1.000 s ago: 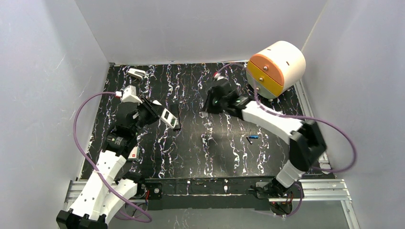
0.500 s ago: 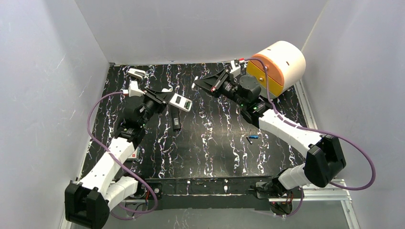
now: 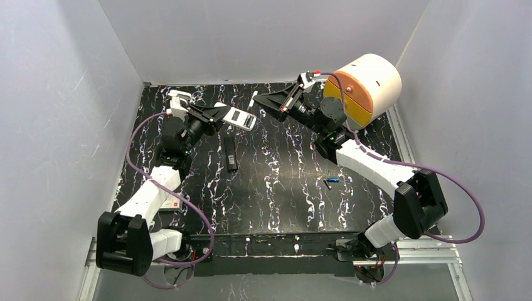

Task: Load the batteries into the remote control
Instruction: Load the battery cover into the remote control.

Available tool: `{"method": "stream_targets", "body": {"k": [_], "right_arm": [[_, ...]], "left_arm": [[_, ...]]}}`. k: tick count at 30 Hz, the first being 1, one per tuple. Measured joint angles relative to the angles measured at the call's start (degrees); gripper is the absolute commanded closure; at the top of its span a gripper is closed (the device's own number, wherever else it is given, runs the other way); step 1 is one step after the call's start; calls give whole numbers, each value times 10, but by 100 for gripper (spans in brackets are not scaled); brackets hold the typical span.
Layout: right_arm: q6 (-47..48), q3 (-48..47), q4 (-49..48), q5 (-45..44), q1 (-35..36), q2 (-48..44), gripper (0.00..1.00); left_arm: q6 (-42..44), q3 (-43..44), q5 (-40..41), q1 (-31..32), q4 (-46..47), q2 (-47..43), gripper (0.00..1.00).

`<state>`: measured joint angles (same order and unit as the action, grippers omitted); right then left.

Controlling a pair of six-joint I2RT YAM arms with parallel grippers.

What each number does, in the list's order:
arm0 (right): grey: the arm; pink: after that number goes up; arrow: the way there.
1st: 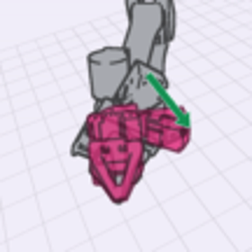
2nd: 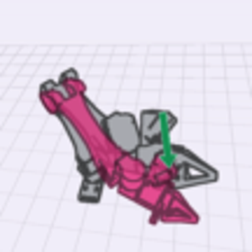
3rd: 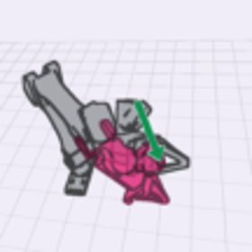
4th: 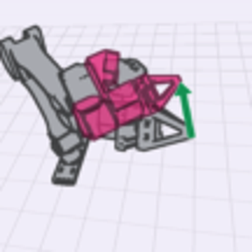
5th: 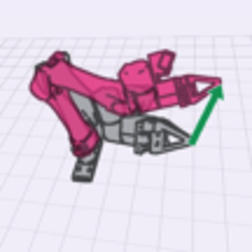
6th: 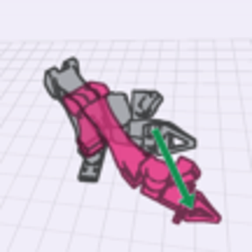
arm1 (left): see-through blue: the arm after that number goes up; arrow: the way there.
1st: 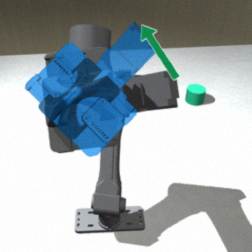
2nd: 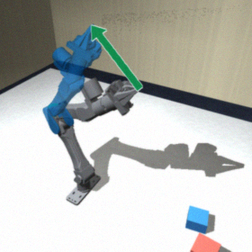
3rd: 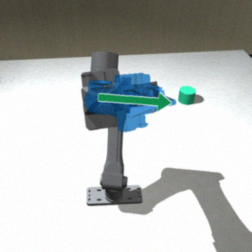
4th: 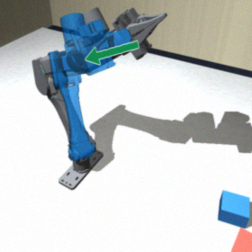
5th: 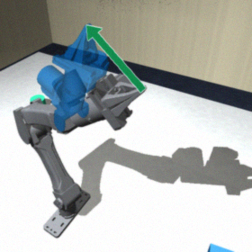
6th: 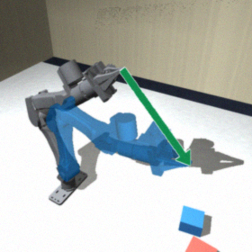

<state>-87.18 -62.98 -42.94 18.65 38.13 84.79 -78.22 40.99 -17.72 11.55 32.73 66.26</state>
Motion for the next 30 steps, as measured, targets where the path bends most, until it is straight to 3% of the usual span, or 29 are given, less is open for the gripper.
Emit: {"method": "stream_targets", "body": {"k": [9,30], "right_arm": [[-32,3,-42,12,0,0,99],[-75,29,-67,10,21,38,99]], "left_arm": [[-79,0,-49,-8,73,38,100],[-121,11,-72,-8,124,39,100]]}}
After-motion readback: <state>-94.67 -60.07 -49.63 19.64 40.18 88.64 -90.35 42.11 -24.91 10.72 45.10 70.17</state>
